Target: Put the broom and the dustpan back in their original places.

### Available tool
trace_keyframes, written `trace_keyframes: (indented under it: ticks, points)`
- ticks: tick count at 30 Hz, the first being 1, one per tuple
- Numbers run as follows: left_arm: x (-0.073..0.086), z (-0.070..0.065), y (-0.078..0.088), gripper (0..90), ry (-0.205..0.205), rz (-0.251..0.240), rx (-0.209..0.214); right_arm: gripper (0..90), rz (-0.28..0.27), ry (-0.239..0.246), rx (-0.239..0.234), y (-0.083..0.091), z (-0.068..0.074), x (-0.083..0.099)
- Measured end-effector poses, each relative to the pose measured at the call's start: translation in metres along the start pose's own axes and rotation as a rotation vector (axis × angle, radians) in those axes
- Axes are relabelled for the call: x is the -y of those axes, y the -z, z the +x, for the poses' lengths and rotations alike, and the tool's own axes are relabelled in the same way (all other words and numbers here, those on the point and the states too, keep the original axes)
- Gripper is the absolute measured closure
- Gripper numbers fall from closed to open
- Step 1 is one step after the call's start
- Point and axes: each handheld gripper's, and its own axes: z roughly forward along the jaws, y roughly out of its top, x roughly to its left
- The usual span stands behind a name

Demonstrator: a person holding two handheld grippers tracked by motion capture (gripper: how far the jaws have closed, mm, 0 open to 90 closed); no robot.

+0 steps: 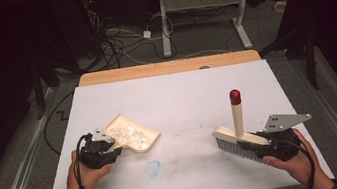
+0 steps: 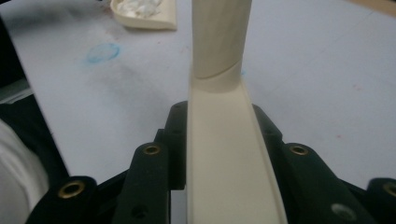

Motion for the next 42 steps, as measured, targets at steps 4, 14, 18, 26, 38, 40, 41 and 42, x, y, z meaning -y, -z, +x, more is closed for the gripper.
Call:
trace_keyframes:
  ticks: [4, 14, 18, 26, 38, 40, 41, 42]
  points:
    - [-0.001, 0.001, -0.002, 63.7, 0.013, -0.004, -0.016, 67.5, 0.039, -0.032, -0.066, 0.007, -0.004, 0.004]
    - [-0.007, 0.007, -0.008, 63.7, 0.067, -0.013, -0.068, 67.5, 0.123, -0.076, -0.121, -0.003, -0.026, 0.005]
    - [-0.012, 0.004, -0.015, 63.7, 0.088, -0.019, -0.09, 67.3, 0.147, -0.084, -0.108, -0.009, -0.04, 0.002]
    - [-0.021, 0.003, -0.028, 63.6, 0.141, -0.033, -0.115, 63.6, 0.186, -0.108, -0.115, -0.029, -0.069, -0.007]
    - [-0.036, -0.02, -0.051, 56.0, 0.16, -0.036, -0.119, 59.2, 0.199, -0.17, -0.153, -0.054, -0.107, -0.019]
    - [-0.035, -0.024, -0.05, 54.7, 0.153, -0.038, -0.102, 56.9, 0.189, -0.179, -0.148, -0.055, -0.109, -0.021]
    - [-0.035, -0.025, -0.049, 53.5, 0.145, -0.039, -0.099, 55.4, 0.185, -0.178, -0.141, -0.056, -0.111, -0.022]
    - [-0.035, -0.026, -0.048, 52.9, 0.136, -0.038, -0.099, 53.0, 0.183, -0.173, -0.123, -0.056, -0.111, -0.024]
